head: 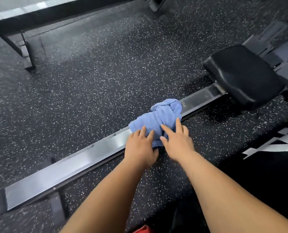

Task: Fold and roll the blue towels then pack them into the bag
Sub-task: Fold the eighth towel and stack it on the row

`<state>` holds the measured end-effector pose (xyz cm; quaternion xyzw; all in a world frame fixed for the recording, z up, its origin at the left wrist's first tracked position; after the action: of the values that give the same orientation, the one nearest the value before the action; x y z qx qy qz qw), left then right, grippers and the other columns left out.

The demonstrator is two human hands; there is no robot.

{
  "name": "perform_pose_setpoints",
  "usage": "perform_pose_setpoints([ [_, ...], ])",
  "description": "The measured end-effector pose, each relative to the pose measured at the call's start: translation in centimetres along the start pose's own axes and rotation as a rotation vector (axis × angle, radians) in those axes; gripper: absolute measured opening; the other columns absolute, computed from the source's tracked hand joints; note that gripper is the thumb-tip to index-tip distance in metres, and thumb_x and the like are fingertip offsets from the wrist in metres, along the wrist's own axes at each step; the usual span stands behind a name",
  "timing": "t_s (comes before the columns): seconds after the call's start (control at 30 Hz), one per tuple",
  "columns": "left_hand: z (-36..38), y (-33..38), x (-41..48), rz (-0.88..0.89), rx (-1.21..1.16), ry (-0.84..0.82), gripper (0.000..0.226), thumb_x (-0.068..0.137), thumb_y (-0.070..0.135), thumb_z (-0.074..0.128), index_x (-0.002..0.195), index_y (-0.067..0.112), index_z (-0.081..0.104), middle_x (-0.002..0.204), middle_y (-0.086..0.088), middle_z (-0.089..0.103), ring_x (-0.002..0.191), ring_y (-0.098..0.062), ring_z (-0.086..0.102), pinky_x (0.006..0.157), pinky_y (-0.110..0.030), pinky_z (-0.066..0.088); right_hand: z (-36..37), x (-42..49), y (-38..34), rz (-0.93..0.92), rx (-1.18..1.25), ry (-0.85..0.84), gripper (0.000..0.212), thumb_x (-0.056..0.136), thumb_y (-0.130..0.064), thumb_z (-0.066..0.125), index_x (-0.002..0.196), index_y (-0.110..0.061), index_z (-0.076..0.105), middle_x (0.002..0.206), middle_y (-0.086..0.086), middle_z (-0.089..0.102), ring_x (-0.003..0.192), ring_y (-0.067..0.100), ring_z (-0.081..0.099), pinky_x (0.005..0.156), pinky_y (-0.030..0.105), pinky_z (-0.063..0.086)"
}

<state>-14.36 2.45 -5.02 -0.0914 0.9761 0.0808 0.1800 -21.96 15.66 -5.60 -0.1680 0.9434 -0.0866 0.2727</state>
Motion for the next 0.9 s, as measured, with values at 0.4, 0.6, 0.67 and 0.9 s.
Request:
perform_pose_setpoints([
  [0.4,-0.9,-0.2,0.6,0.030,0.041,-0.106,0.084,0.092,0.059,0.055,0.164,0.029,0.024,0.175,-0.012,0.013,0.156,-0.030,0.028,0.118,-0.043,0.032,-0.8,-0.1,-0.9,0.044,0.047,0.046,0.066,0.096,-0.009,0.051,0.157,-0.016,0.027,0.166,-0.007,0.015,0.151,0.025,0.017,0.113,0.044,0.037],
  [0.6,-1.5,-0.3,1.0,0.019,0.021,-0.120,0.080,0.093,0.057,0.054,0.163,0.032,0.026,0.174,-0.009,0.018,0.153,-0.030,0.034,0.116,-0.043,0.036,-0.4,-0.2,0.7,0.063,0.111,-0.064,0.054,0.104,-0.024,0.046,0.156,-0.032,0.034,0.173,-0.002,-0.005,0.157,0.028,0.002,0.120,0.050,0.031],
  [0.67,-1.4,-0.4,1.0,0.028,0.027,-0.116,0.079,0.092,0.055,0.054,0.163,0.033,0.026,0.174,-0.009,0.018,0.152,-0.030,0.035,0.115,-0.044,0.038,-0.4,0.0,0.5,0.035,0.108,-0.072,0.056,0.104,-0.023,0.047,0.157,-0.029,0.033,0.173,-0.006,-0.005,0.157,0.027,0.003,0.119,0.050,0.033],
  [0.9,-1.0,-0.3,1.0,0.019,0.028,-0.137,0.083,0.090,0.058,0.055,0.163,0.035,0.023,0.175,-0.007,0.014,0.155,-0.027,0.030,0.114,-0.042,0.039,-3.2,0.0,0.3,0.021,0.269,0.153,0.058,0.100,-0.008,0.045,0.157,-0.014,0.038,0.166,-0.007,0.025,0.152,0.021,0.020,0.119,0.044,0.034],
])
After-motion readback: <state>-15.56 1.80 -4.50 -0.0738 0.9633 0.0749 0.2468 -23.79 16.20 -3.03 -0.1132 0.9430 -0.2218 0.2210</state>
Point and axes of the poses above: each hand's wrist, its own x-axis towards the middle knuckle, its own z-axis out of the palm, y = z × x, the point moved 6 cm from there along x, towards the middle knuckle
